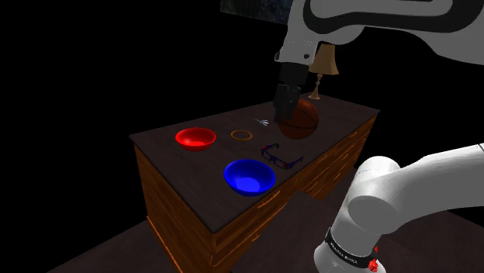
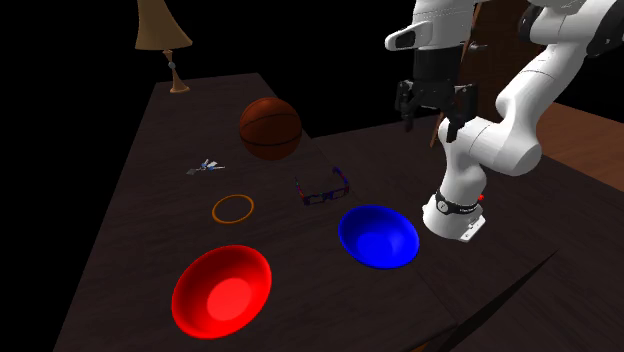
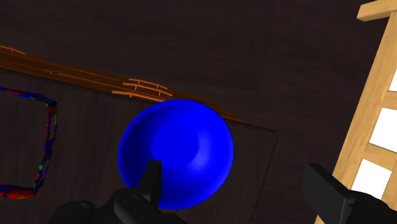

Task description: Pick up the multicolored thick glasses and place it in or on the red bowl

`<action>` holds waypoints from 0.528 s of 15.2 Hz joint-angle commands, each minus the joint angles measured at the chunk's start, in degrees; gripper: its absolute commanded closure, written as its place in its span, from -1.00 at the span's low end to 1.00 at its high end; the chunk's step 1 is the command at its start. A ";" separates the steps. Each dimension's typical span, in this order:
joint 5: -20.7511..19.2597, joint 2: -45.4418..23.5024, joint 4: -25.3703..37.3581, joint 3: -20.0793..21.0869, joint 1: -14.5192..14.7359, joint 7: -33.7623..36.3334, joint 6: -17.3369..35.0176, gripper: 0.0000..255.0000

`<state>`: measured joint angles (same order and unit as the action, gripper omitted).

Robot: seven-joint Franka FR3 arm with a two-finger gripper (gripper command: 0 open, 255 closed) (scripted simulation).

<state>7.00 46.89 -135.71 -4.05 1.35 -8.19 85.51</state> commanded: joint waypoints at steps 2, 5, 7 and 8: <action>-0.70 -0.30 -1.34 -0.34 -0.40 -0.45 1.71 -1.00; -2.75 -1.66 -5.03 -1.42 -1.66 -1.73 7.00 -1.00; -4.10 -2.95 -7.19 -2.21 -2.54 -2.52 10.66 -1.00; -4.77 -3.72 -8.18 -2.62 -2.99 -2.90 12.52 -1.00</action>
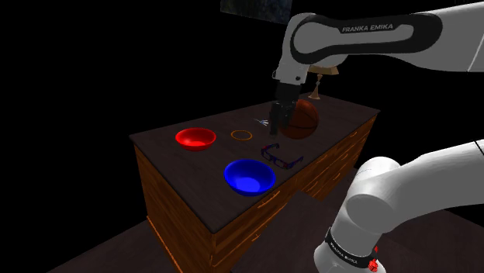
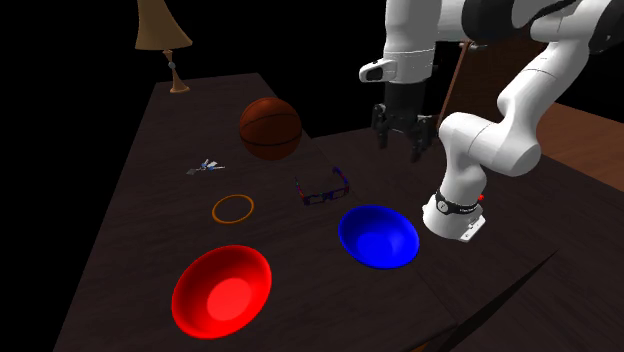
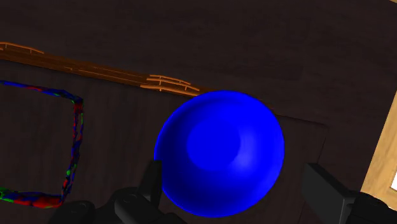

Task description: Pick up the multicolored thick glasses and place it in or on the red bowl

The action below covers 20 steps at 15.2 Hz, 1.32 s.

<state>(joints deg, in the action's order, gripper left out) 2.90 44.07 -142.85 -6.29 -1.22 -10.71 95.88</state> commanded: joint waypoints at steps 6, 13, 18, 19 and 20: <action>-4.53 -7.22 -5.55 -3.15 -3.13 -2.39 13.84 -1.00; -8.33 -18.23 -7.42 -6.83 -6.10 -4.32 28.07 -1.00; -9.95 -27.97 -6.41 -9.60 -7.84 -5.72 37.94 -1.00; -10.02 -28.81 -6.24 -9.83 -7.97 -5.85 38.71 -1.00; -9.93 -29.43 -6.55 -9.93 -7.93 -5.94 39.63 -1.00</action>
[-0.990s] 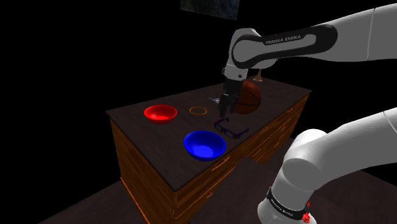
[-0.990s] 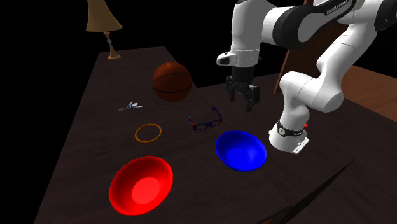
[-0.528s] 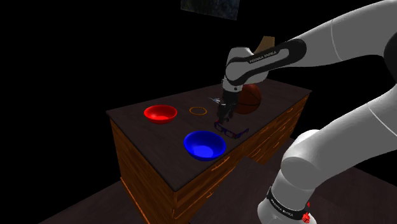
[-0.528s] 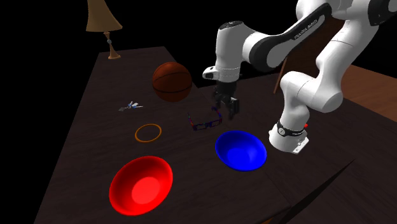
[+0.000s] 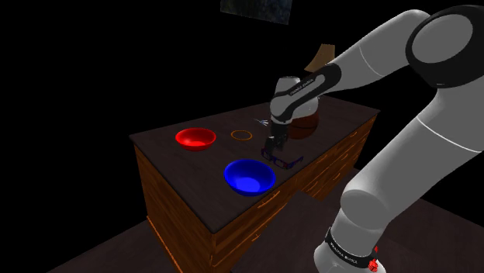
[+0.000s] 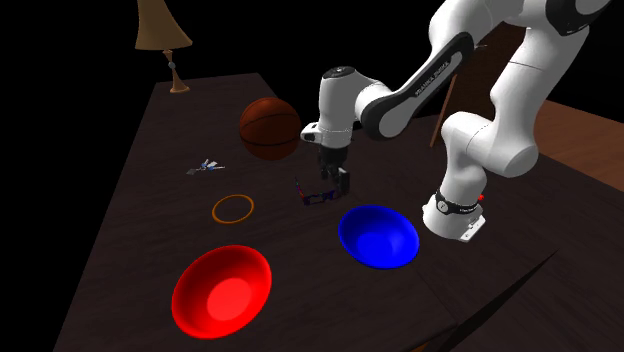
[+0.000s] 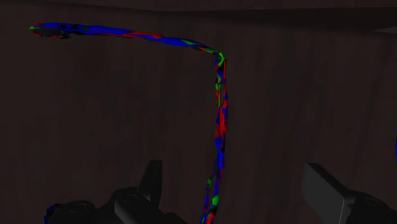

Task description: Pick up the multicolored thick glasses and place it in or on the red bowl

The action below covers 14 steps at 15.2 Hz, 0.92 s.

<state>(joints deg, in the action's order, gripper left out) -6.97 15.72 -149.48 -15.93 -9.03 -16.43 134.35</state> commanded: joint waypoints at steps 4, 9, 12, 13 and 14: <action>0.42 -3.74 -1.05 -0.69 0.05 -0.65 4.91 -1.00; 0.85 -5.60 -1.65 -0.92 0.19 -1.00 7.34 -1.00; 0.86 -5.60 -1.65 -0.92 0.19 -1.00 7.34 -1.00; 0.86 -5.60 -1.65 -0.92 0.19 -1.00 7.34 -1.00; 0.85 -5.59 -1.65 -0.92 0.19 -1.00 7.32 -1.00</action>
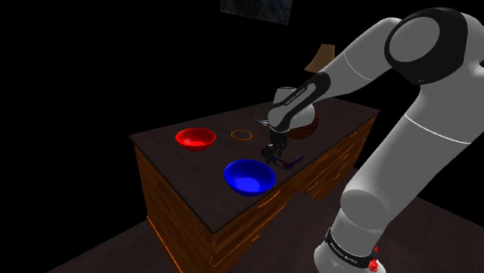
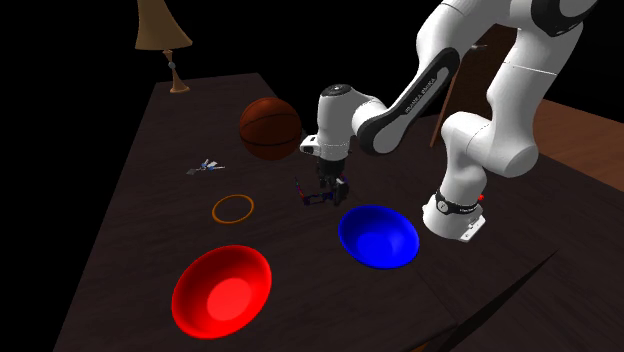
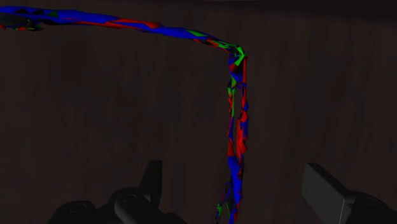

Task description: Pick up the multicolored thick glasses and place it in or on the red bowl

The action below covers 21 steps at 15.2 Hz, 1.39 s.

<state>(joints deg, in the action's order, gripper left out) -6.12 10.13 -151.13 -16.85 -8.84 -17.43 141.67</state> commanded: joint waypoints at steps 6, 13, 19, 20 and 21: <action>0.00 0.00 0.00 0.00 0.00 0.00 0.00 1.00; -0.50 2.13 0.73 0.25 -0.17 0.37 -2.82 1.00; -1.11 5.92 2.57 0.79 -0.41 0.89 -8.40 1.00; -1.18 6.49 2.92 0.89 -0.44 0.95 -9.31 1.00; -1.23 7.04 3.29 0.98 -0.47 1.00 -10.22 1.00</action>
<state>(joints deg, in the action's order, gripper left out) -7.28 16.54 -148.21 -15.97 -9.27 -16.50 132.47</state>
